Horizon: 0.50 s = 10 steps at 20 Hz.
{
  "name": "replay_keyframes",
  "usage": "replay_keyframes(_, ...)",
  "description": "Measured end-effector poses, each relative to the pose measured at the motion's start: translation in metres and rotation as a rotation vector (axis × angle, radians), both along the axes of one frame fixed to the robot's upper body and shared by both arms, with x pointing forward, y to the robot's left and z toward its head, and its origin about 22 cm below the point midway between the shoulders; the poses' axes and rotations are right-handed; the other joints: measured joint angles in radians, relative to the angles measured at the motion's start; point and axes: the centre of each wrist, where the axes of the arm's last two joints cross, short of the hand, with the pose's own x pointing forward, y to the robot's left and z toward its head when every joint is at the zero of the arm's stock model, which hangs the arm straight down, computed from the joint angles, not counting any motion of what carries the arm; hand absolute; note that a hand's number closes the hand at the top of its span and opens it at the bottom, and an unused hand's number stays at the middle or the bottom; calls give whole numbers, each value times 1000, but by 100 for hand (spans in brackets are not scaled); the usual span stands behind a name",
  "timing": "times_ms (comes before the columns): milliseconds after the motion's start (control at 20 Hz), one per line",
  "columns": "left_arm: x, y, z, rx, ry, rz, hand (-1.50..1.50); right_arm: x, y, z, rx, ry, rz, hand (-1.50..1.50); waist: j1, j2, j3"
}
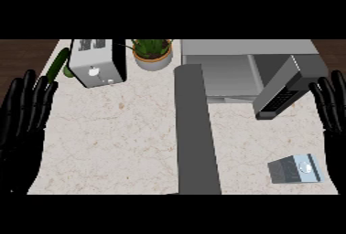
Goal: Pick up the milk, place it into the microwave and close the microwave
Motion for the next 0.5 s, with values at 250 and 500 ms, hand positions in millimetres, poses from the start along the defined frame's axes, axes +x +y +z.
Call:
replay_keyframes(250, 5, 3, -8, -28, 31, 9, -150, -41, -20, 10, 0, 1, -44, -150, -2, 17, -4)
replay_keyframes(500, 0, 3, -37, -216, 156, 25, -150, -79, -40, 2, 37, 111, -45, -150, -17, 19, -6)
